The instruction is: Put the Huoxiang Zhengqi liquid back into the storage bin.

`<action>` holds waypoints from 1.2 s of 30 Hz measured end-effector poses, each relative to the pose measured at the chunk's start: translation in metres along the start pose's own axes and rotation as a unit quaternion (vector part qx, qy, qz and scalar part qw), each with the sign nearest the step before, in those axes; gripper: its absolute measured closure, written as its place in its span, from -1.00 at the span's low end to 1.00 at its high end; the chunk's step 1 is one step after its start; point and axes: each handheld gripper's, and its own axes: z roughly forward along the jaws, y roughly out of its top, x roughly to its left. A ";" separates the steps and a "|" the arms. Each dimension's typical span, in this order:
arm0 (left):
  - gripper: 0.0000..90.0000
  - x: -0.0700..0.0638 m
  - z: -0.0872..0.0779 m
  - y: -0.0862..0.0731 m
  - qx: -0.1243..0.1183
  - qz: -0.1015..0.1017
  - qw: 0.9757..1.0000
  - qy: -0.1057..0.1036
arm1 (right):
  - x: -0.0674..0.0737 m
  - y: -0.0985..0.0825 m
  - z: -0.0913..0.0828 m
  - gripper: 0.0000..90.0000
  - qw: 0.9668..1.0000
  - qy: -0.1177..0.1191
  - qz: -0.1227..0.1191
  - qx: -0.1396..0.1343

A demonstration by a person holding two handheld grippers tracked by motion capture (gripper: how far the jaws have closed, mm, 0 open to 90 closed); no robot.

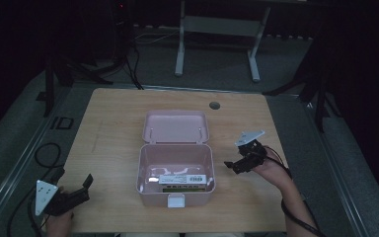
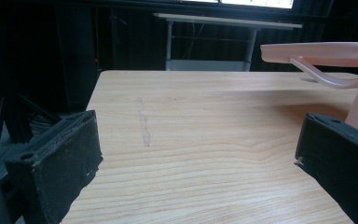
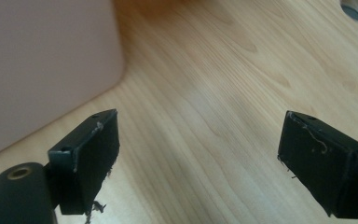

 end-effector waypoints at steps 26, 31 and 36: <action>-0.99 0.000 0.000 0.000 0.000 0.000 1.000 0.000 | -0.010 -0.086 0.008 -0.74 0.973 -0.134 0.134 -0.131; -0.99 0.000 0.000 0.000 0.000 0.000 1.000 0.000 | -0.013 -0.093 0.005 -0.74 0.966 -0.150 0.155 -0.140; -0.99 0.000 0.000 0.000 0.000 0.000 1.000 0.000 | -0.017 -0.102 -0.001 -0.74 0.952 -0.190 0.185 -0.150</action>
